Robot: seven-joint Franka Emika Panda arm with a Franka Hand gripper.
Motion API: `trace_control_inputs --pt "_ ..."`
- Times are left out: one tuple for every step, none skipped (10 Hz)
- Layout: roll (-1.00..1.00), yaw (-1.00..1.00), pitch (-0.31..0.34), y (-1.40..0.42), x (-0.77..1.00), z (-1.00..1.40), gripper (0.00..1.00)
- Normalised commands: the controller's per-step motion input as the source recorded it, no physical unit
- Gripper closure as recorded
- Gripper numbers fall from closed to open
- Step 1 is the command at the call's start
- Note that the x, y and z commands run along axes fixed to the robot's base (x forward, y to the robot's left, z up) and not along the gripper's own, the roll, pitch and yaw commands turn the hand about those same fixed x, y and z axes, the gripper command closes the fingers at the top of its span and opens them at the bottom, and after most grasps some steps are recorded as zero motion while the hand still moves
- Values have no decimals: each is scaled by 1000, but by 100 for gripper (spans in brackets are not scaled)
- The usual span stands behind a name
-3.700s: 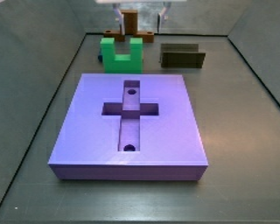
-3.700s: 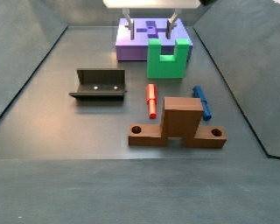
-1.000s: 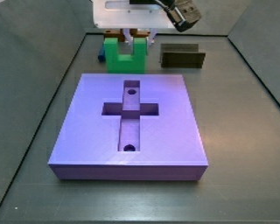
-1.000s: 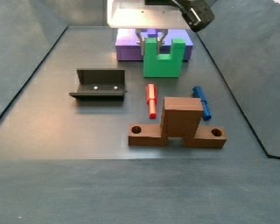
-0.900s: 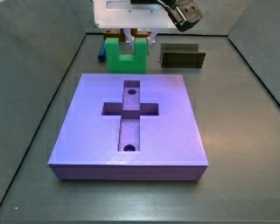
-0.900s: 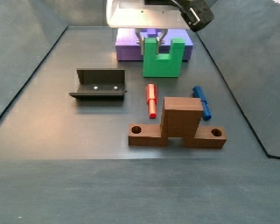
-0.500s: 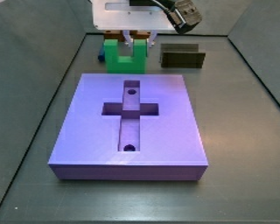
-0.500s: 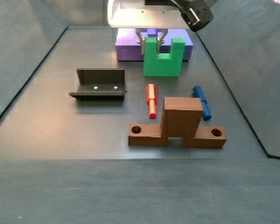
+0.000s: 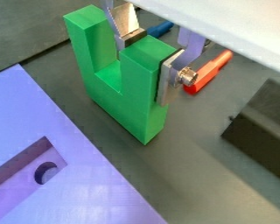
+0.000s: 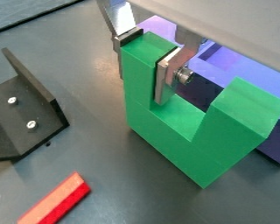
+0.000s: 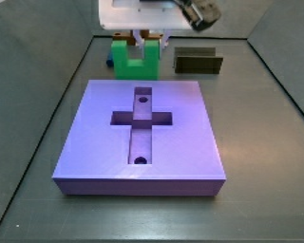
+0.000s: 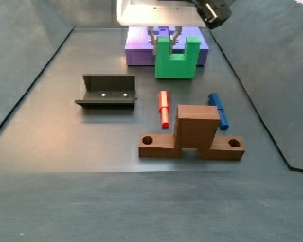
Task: Pick up the green object. Move up. Move to above the board. Insert the green object.
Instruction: Move up, then move to above the board.
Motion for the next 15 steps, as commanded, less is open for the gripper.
trace_control_inputs --pt "-3 -56 12 -29 37 760 100" --pt "-9 -45 41 -12 17 430 100" --pt "-17 -33 21 -9 40 179 100" --pt "0 0 0 0 0 1400 100" --pt "1 10 18 3 -16 1400 100" --pt "-12 8 19 0 -47 1400 100" --pt "-23 3 17 -6 5 1400 100" --pt "-26 2 60 -4 46 1400 100" --pt "-29 -1 86 -5 27 781 100" --pt "-37 -3 64 -3 29 273 100" --pt "70 -135 370 -1400 -54 360 100" --pt "120 -102 365 -1400 -62 356 100" --pt "137 -53 324 -1400 -44 366 100" --pt "60 -13 222 -1400 41 347 100" --pt "48 -4 194 -926 55 227 100"
